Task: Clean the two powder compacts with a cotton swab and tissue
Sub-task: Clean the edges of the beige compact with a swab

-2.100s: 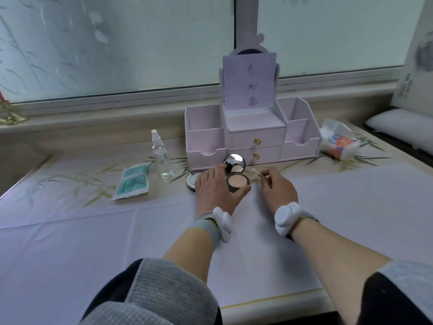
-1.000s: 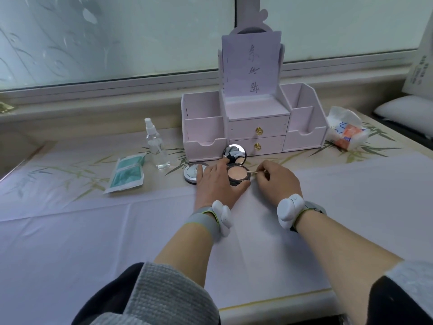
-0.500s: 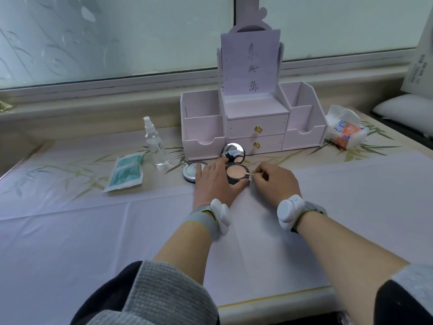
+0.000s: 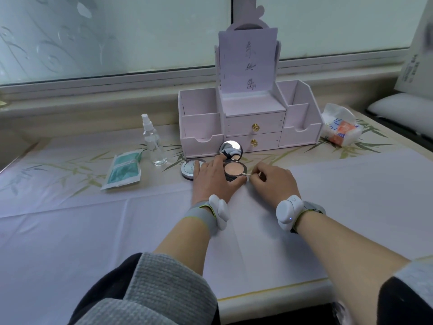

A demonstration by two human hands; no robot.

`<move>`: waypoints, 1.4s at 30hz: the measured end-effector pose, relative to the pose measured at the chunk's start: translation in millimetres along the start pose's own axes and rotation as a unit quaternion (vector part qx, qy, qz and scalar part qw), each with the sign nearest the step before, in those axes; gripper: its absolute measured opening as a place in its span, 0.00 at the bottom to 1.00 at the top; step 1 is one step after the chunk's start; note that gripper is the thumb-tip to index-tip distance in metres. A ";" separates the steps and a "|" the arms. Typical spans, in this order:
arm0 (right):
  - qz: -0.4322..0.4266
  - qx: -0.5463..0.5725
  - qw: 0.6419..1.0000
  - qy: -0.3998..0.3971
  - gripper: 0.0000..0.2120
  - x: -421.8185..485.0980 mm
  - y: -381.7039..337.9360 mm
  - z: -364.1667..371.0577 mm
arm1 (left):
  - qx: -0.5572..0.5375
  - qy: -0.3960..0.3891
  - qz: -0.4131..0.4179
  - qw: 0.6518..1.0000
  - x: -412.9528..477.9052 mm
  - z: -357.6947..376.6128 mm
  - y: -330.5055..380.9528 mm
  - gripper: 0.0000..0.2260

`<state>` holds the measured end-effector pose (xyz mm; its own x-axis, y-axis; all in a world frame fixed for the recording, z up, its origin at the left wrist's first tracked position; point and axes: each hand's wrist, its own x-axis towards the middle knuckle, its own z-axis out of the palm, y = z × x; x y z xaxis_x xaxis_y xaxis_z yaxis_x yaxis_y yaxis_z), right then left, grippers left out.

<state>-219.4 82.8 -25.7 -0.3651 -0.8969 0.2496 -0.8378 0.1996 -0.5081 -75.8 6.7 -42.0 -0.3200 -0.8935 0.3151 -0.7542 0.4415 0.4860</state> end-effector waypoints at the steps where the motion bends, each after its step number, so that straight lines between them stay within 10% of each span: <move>1: -0.005 0.000 1.000 0.000 0.05 -1.0 0.7 -0.1 | -0.001 -0.001 0.000 1.000 -0.4 -0.1 0.4 0.35; 42: -0.015 -0.040 0.998 0.041 0.07 0.6 10.3 8.8 | -0.022 0.010 0.005 1.000 -3.6 2.2 -2.8 0.29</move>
<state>-224.7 80.9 -38.1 -0.3685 -0.8684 0.3319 -0.8776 0.2072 -0.4323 -73.8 8.6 -46.3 -0.3159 -0.8872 0.3364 -0.7248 0.4544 0.5178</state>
